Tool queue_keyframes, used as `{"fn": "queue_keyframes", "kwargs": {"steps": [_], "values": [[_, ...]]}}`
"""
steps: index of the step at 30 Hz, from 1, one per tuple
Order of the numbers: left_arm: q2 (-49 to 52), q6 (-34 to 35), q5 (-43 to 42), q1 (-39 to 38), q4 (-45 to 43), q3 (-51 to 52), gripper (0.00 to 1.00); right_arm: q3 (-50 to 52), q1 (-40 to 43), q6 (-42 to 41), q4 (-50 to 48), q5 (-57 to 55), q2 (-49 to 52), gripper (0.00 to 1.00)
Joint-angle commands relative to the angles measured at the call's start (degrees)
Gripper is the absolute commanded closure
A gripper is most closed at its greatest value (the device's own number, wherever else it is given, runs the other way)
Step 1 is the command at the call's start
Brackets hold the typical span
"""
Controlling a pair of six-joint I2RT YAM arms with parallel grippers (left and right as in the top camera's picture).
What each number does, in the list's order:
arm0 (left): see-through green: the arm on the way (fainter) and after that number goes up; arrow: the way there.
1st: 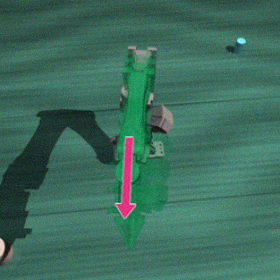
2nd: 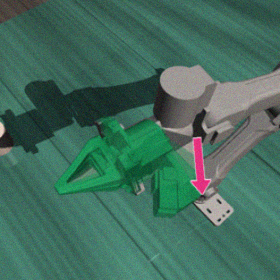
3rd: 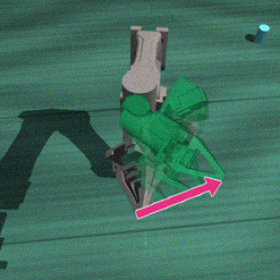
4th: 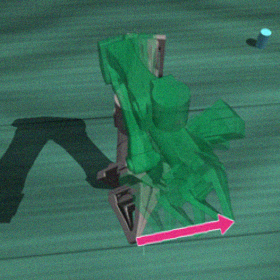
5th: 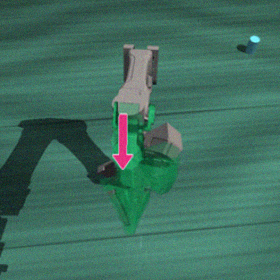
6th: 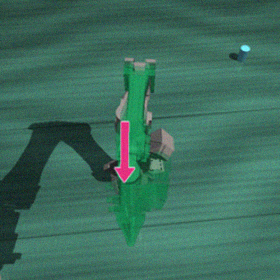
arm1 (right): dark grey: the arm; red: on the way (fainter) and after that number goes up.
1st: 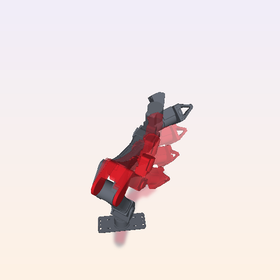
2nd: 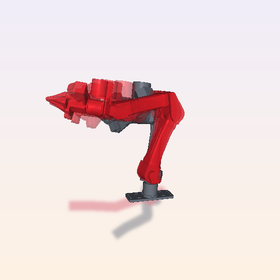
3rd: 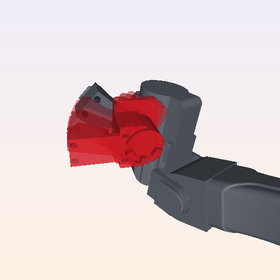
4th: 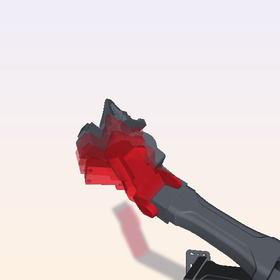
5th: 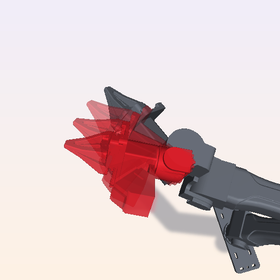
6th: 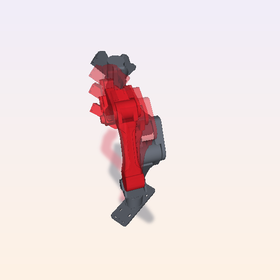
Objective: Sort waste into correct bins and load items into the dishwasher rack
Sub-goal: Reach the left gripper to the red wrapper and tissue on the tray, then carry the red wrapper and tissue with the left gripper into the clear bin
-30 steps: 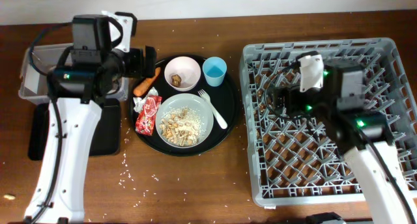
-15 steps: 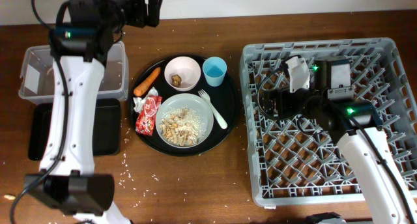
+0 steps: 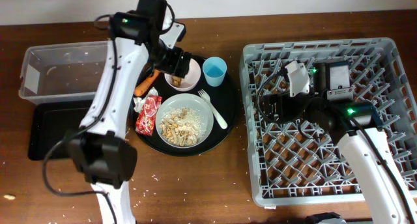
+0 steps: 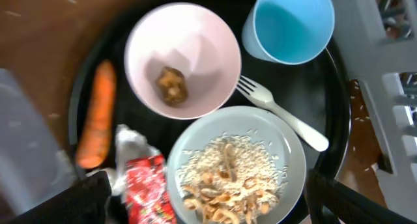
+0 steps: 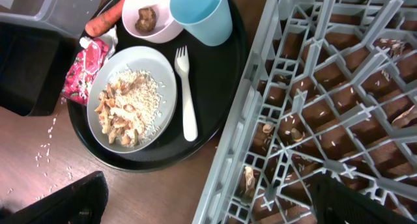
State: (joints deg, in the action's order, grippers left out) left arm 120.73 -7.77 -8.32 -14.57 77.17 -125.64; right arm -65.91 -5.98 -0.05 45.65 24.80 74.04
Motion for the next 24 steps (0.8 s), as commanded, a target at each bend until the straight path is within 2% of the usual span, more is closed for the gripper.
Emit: {"fn": "queue_keyframes", "kwargs": {"steps": [1, 3, 4, 5, 8, 10, 12, 14, 15, 16, 18, 19, 21, 22, 24], "values": [[5.18, -0.72, -3.45, 0.20, -0.79, -0.61, 0.07, -1.18, 0.39, -0.37, -0.20, 0.02, -0.96, 0.01], [8.46, -0.72, -3.30, 0.20, -2.99, -0.61, 0.11, -1.18, 0.39, -0.39, -0.15, -1.01, -0.92, 0.01], [9.70, -0.74, -3.30, 0.20, -3.43, -0.61, 0.19, -1.18, 0.39, -0.37, 0.00, -1.60, -0.92, 0.02], [10.88, -1.01, -3.26, 0.20, -3.63, -0.61, 0.21, -1.18, 0.39, -0.37, -0.02, -1.68, -0.92, 0.02], [13.46, -7.72, -3.21, -0.50, -5.51, -0.57, 0.29, -1.18, 0.39, -0.39, 0.02, -2.62, -0.59, 0.02], [15.34, -8.66, -0.59, -1.60, -7.52, -0.35, 0.31, -1.18, 0.39, -0.39, 0.02, -2.78, -0.55, 0.01], [16.22, -8.50, 0.66, -2.05, -7.67, -0.33, 0.47, -1.18, 0.39, -0.39, 0.02, -2.75, -0.55, 0.02], [16.00, -3.13, 0.72, -1.70, -6.58, -0.46, 0.61, -1.18, 0.39, -0.39, 0.04, -2.75, -0.55, 0.02], [14.53, 5.29, 0.66, 0.15, -4.59, -0.52, 0.62, -1.18, 0.39, -0.39, 0.50, -2.75, -0.55, 0.02], [12.85, 8.92, 0.61, 1.84, -2.86, -0.52, 0.61, -1.18, 0.39, -0.39, 0.85, -2.75, -0.55, 0.02], [10.56, 11.04, 0.61, 4.15, -0.26, -0.52, 0.51, -1.18, 0.39, -0.39, 0.92, -2.75, -0.55, 0.01], [9.46, 10.54, 1.20, 5.66, 3.04, -0.52, 0.38, -1.18, 0.39, -0.39, 0.90, -2.75, -0.55, 0.02], [9.46, 5.27, 2.58, 6.91, 8.83, 0.20, 0.37, -1.18, 0.39, -0.39, 0.92, -2.75, -0.55, 0.02], [9.46, 1.64, 2.64, 7.26, 9.97, 0.76, 0.37, -1.18, 0.39, -0.39, 0.92, -2.75, -0.55, 0.01], [9.46, -1.46, 2.60, 8.33, 8.79, 2.12, 0.35, -1.18, 0.39, -0.39, 1.31, -2.75, -0.55, 0.02]]}}
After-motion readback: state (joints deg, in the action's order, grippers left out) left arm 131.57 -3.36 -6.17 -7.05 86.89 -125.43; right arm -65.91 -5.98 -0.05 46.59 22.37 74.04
